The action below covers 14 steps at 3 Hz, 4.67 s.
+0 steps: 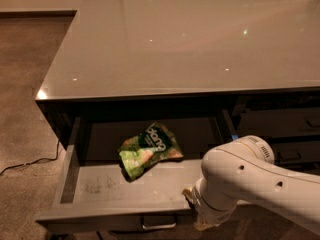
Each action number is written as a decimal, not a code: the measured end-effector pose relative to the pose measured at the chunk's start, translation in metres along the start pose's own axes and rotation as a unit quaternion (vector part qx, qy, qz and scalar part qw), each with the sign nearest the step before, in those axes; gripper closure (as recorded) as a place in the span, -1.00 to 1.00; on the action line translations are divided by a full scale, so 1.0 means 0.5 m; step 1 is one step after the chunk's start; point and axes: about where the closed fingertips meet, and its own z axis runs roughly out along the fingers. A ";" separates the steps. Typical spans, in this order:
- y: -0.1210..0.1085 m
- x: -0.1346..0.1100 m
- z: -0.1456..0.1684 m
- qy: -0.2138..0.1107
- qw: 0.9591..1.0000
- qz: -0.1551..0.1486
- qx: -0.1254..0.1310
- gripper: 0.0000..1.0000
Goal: Open top drawer
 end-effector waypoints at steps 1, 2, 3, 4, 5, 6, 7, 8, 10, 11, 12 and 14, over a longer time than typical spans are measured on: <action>-0.002 -0.001 -0.004 0.000 1.000 0.000 0.000 0.77; -0.002 -0.006 -0.005 0.000 1.000 0.000 0.000 0.71; 0.013 -0.006 -0.006 -0.002 1.000 0.011 0.002 0.25; 0.032 -0.008 -0.015 -0.006 1.000 0.020 0.009 -0.20; 0.031 -0.007 -0.014 -0.006 1.000 0.020 0.009 -0.68; 0.076 -0.008 -0.040 -0.017 0.999 0.041 0.025 -1.00; 0.121 -0.007 -0.065 -0.027 0.997 0.061 0.038 -1.00; 0.130 -0.003 -0.087 -0.031 0.996 0.070 0.053 -1.00; 0.058 0.037 -0.135 -0.072 0.991 0.062 0.093 -1.00; 0.010 0.057 -0.161 -0.087 0.989 0.053 0.107 -1.00; -0.034 0.072 -0.168 -0.100 0.988 0.049 0.108 -1.00; -0.126 0.060 -0.133 -0.143 0.985 0.032 0.087 -0.89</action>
Offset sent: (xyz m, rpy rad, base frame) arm -0.0638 -0.0205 -0.0129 -0.0077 0.0879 -0.1872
